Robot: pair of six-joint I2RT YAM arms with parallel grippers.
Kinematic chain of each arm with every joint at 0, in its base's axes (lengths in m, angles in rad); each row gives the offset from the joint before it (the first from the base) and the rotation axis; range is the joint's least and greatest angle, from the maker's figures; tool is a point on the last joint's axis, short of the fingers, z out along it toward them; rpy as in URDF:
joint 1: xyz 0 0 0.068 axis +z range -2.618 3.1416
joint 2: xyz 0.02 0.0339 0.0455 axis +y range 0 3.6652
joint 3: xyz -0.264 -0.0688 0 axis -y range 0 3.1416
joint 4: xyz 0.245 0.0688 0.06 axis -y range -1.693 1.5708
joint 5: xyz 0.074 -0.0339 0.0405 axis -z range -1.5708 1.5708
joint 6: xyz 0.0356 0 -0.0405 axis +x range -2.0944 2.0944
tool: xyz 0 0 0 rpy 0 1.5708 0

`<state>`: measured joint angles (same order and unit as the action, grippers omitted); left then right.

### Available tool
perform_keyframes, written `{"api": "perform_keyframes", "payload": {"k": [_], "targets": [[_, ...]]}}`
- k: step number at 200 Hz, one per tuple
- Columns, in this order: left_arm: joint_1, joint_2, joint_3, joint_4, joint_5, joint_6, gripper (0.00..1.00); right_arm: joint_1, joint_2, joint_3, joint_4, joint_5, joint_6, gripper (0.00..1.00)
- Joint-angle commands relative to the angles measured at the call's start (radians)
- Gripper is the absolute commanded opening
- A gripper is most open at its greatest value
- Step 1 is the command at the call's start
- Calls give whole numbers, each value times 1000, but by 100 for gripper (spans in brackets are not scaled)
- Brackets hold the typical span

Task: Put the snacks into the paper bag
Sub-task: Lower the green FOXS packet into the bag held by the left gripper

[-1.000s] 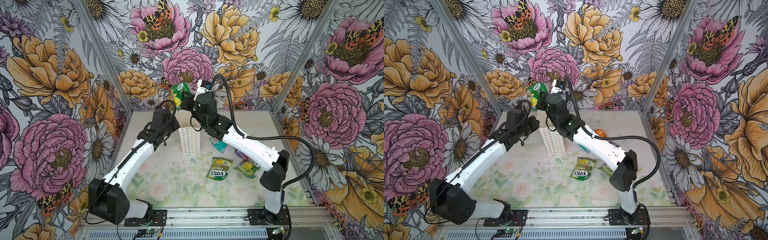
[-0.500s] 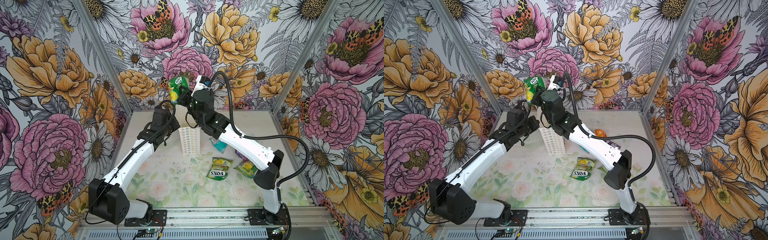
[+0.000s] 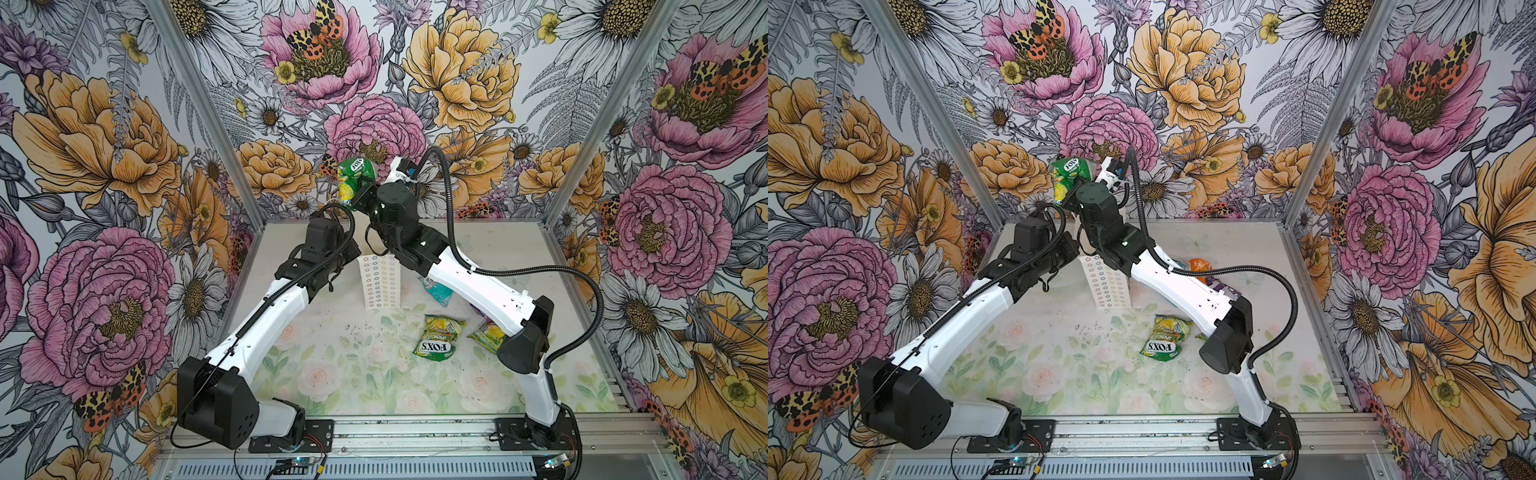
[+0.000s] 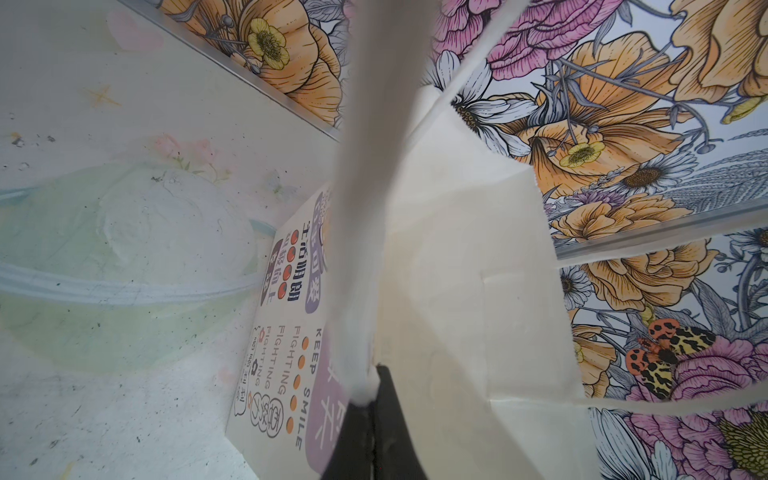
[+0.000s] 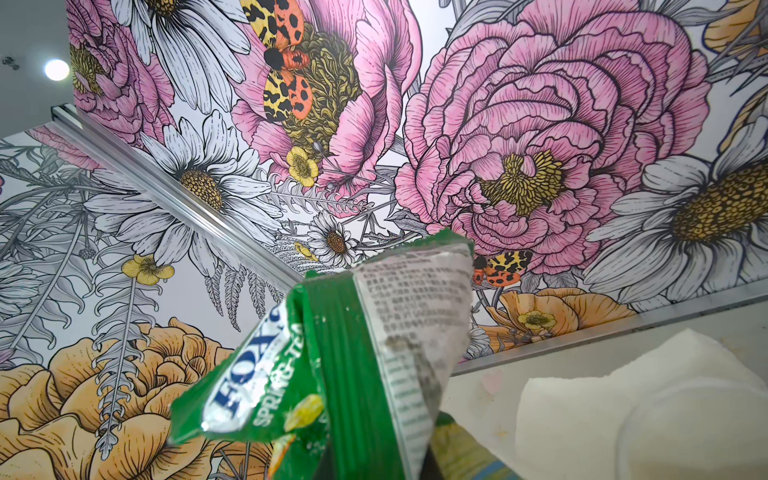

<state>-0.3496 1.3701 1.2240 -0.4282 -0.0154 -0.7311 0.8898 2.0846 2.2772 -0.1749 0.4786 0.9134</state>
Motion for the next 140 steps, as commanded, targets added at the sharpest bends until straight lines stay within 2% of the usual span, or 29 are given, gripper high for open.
{"api": "perform_keyframes", "payload": {"k": [1,140], "targets": [[-9,-8,-10,12,-11,2,0,5,15,24,30,14,27,0],[-8,-23,-22,11,-24,1,0,-49,-62,-166,31,78,53,0]]}}
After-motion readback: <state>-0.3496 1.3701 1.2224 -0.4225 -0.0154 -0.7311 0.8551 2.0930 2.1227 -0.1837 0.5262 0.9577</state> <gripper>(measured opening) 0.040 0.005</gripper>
